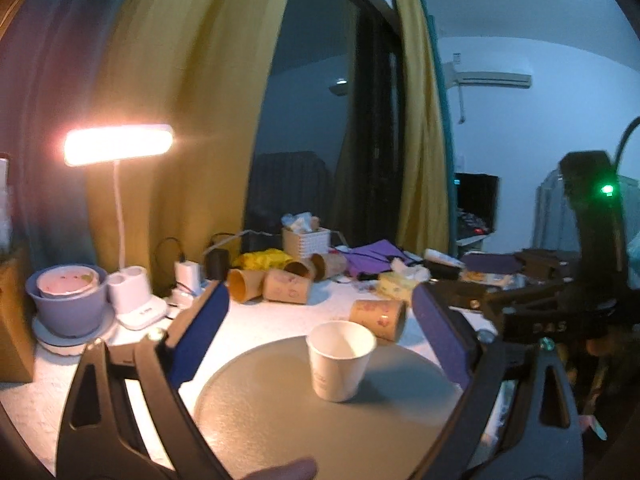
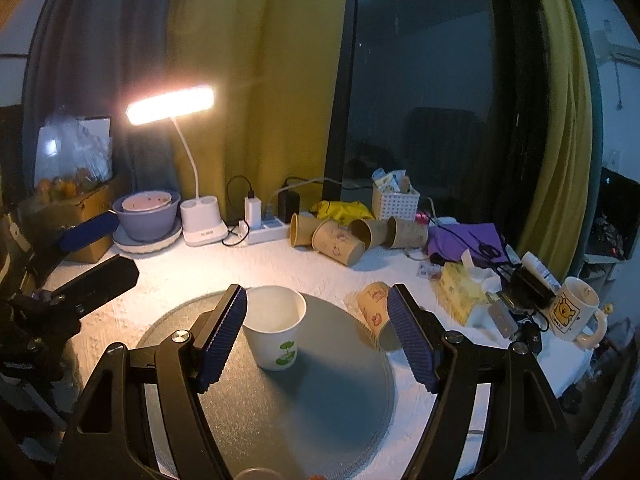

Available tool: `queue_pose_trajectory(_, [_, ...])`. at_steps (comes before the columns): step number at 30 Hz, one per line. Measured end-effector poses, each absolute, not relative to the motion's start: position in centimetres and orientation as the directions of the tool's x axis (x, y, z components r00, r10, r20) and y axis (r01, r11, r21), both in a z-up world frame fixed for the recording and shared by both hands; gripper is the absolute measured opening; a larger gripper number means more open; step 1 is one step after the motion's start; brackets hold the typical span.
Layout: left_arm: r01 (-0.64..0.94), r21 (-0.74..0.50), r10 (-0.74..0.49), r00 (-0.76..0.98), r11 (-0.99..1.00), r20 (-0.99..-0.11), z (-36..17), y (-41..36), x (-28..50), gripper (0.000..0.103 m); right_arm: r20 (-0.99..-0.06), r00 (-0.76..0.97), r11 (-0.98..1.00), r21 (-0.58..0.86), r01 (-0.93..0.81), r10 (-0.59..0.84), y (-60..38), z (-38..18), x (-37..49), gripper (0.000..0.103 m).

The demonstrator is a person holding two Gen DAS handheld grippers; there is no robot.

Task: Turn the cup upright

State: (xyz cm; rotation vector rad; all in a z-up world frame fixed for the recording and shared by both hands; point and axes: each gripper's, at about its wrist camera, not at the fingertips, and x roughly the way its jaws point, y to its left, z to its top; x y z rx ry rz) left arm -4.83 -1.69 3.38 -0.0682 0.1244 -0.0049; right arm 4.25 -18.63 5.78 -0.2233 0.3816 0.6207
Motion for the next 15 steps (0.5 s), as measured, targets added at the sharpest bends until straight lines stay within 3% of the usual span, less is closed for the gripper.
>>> queue_pose_trajectory(8, [-0.028,-0.068,0.021,0.995,0.997,-0.101,3.7,-1.3,-5.2,0.095,-0.407,0.748,0.787,-0.104,-0.607,0.523,-18.1,5.6,4.2,0.077])
queue_pose_trajectory(15, [-0.020,-0.073,0.010,0.991,0.997,-0.131,3.3,-1.2,-4.6,0.095,-0.427,0.736,0.779,-0.105,-0.618,0.526,-17.6,5.0,4.2,0.077])
